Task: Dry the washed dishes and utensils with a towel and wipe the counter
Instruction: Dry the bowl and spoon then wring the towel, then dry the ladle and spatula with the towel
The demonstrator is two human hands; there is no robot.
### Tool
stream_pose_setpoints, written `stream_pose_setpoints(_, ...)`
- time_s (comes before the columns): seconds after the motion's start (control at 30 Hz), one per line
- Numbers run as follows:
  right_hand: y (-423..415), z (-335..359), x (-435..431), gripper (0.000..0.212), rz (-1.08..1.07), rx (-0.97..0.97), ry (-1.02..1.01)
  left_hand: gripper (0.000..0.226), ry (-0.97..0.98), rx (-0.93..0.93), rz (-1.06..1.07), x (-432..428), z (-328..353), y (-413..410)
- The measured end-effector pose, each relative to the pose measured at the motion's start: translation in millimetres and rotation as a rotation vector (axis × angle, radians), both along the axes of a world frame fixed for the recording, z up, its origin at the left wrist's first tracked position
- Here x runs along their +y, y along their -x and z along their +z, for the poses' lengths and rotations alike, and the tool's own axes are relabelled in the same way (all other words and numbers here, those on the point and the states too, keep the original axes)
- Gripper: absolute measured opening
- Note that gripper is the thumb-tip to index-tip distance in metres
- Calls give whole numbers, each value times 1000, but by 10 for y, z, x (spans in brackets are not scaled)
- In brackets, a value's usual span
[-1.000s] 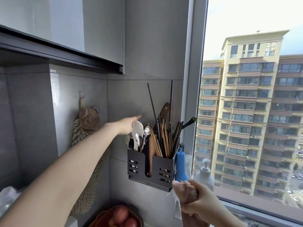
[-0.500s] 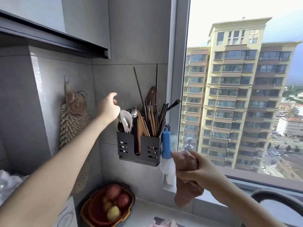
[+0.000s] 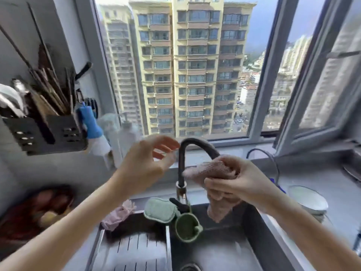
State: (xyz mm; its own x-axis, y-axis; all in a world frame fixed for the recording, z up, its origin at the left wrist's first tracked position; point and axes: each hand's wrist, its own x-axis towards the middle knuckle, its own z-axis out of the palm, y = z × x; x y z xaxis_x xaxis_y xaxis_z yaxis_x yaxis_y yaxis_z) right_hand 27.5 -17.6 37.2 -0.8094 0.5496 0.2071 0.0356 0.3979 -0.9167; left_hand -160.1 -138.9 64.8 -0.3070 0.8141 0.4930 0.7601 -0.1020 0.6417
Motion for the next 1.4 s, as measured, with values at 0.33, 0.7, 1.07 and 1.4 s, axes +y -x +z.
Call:
stream_pose_setpoints(0.33, -2888, -723, 714, 31, -443, -295, -186, 25, 284, -162, -256, 1389, -977, -2421)
stream_pose_setpoints(0.7, -4388, -1435, 1515, 22, -868, -195, 82, 32, 894, -284, 74, 2298, -2769, -3731)
stream_pose_setpoints(1.07, -4707, -1722, 1999, 25, -1011, -306, 89, 28, 898, -1017, -46, 2909, -2872, -4763)
stream_pose_setpoints(1.4, -5344, -1860, 2712, 22, -909, -349, 174, 45, 307, -2457, 561, 3977, -3281, -5398)
